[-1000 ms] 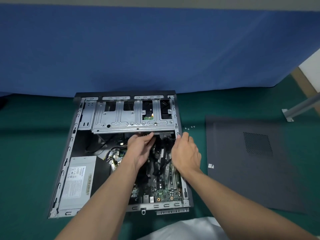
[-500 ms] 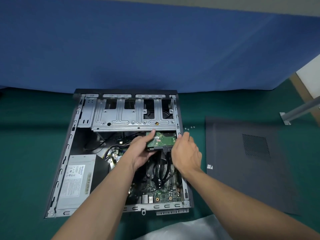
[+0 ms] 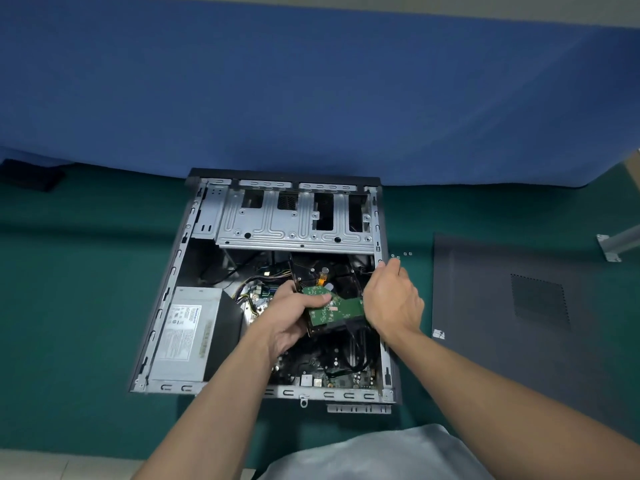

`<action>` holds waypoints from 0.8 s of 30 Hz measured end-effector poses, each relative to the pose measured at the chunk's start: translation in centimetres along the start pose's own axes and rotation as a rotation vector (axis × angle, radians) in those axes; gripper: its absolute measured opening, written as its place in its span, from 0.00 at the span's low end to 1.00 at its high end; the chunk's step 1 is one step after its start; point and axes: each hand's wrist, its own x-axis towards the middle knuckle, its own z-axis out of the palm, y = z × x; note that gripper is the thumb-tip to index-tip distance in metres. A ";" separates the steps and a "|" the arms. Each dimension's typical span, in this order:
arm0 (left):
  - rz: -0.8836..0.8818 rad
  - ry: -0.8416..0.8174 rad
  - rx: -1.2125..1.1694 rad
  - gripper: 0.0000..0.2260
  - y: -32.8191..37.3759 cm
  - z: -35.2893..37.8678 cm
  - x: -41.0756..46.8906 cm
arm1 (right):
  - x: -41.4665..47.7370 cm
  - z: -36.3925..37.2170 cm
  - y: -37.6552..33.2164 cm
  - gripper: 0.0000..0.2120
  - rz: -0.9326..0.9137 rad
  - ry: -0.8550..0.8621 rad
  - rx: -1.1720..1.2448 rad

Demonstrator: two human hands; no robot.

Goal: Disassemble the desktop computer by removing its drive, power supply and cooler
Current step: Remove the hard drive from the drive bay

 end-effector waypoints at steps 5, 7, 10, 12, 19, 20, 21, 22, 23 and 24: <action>0.095 0.191 -0.147 0.26 -0.6 -0.2 -2.1 | -0.2 0.0 0.0 0.17 -0.011 0.031 0.010; 0.109 0.287 -0.204 0.22 -0.4 0.0 -3.0 | -0.2 0.1 0.0 0.18 -0.011 0.042 0.008; 0.139 0.408 -0.214 0.19 -0.1 0.5 -4.0 | -0.3 0.1 0.1 0.18 -0.007 0.041 0.012; 0.152 0.464 -0.192 0.18 0.2 1.0 -4.6 | -0.4 0.1 0.2 0.19 -0.005 0.044 0.013; 0.323 0.568 -0.122 0.24 0.8 2.4 -5.3 | -0.6 -0.4 0.2 0.20 0.033 0.001 0.087; 0.355 0.546 -0.105 0.23 1.0 2.4 -5.5 | -0.5 -0.5 0.3 0.19 0.027 -0.010 0.104; 0.382 0.513 -0.088 0.20 1.2 2.5 -5.7 | -0.5 -0.7 0.4 0.18 0.008 -0.010 0.130; 0.401 0.471 -0.068 0.19 1.6 2.5 -6.0 | -0.4 -1.0 0.6 0.16 -0.021 0.012 0.171; 0.418 0.424 -0.042 0.18 2.0 2.5 -6.2 | -0.5 -1.5 0.6 0.15 -0.057 0.047 0.230; 0.433 0.378 -0.016 0.18 2.5 2.5 -6.4 | -0.6 -2.0 0.8 0.14 -0.101 0.075 0.298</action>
